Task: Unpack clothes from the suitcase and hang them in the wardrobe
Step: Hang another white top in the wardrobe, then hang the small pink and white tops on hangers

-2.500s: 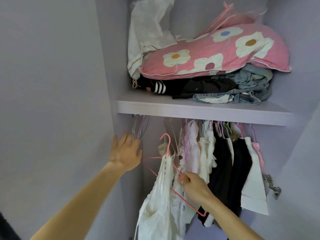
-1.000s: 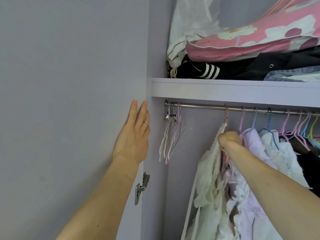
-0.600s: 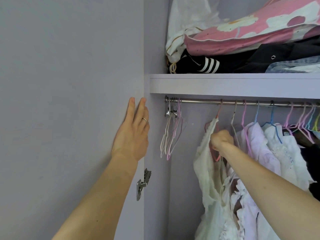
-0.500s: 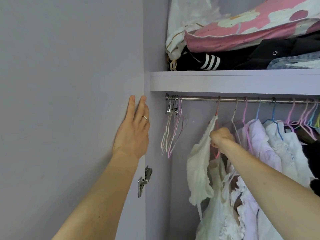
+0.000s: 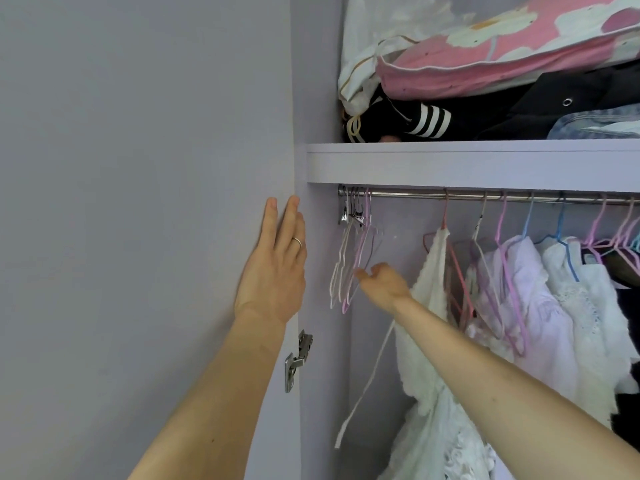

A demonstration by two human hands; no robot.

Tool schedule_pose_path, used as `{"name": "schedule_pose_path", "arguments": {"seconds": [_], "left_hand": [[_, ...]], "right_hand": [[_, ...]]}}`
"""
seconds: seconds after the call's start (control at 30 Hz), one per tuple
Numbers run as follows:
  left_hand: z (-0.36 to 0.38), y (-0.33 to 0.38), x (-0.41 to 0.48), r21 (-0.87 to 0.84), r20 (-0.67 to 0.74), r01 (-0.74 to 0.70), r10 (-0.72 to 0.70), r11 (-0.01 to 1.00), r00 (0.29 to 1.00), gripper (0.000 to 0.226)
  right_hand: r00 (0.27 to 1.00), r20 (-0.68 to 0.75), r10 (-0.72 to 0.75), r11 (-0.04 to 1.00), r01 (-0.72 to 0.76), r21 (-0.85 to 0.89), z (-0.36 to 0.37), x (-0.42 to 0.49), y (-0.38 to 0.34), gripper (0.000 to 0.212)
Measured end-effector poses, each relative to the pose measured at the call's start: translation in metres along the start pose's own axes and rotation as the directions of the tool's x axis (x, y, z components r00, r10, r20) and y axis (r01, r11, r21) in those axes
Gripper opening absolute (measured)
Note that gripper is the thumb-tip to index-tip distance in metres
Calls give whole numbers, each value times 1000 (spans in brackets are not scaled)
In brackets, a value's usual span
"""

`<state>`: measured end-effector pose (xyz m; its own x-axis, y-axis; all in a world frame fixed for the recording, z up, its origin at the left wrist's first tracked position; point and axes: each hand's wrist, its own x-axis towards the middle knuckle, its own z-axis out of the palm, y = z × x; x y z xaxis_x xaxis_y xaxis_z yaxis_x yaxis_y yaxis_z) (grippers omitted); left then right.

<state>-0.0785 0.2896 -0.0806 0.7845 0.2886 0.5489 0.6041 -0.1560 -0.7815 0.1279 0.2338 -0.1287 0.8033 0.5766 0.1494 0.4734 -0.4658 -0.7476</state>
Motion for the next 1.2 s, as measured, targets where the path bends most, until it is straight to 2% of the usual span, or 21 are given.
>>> {"name": "schedule_pose_path", "arguments": {"seconds": [0.07,0.27,0.43,0.53,0.63,0.73,0.83,0.93,1.07,1.13,1.2], "left_hand": [[0,-1,1,-4,3,-9,9,1000,1000,67],[2,-1,4,16,-4,-18,18,1000,1000,67],[6,-1,5,9,-14,-21,21,1000,1000,69],[9,1,3,0,-2,-14,14,1000,1000,69],[10,2,1,-18,23,-26,26,1000,999,69],[8,4,1,-36,71,-29,32,999,997,70],[2,-5,4,-81,134,-34,45,996,990,70],[0,-12,0,-177,215,-87,124,980,969,71],[-12,-24,-4,-379,330,-135,270,916,905,72],[-24,-29,-10,-579,393,-35,317,815,863,74],[-42,-24,-27,-766,425,113,368,633,827,91]], "right_hand": [[996,80,39,997,-44,62,15,1,-5,44],[996,10,84,993,-85,86,33,-4,-6,20],[995,-44,94,990,-88,113,30,-9,-9,38],[981,-147,127,992,-123,36,20,-10,-11,53],[955,-275,114,993,-118,1,3,-15,-17,55],[943,-315,107,993,-116,-10,-22,-23,-24,55],[951,-284,118,988,-142,-65,-50,-39,-30,55],[971,-207,122,982,-149,-118,-66,-70,-26,50],[983,-85,161,985,-165,-52,-108,-127,-24,44],[977,-4,215,975,-215,51,-136,-158,-23,42],[955,103,278,940,-293,176,-166,-197,-17,44]]}}
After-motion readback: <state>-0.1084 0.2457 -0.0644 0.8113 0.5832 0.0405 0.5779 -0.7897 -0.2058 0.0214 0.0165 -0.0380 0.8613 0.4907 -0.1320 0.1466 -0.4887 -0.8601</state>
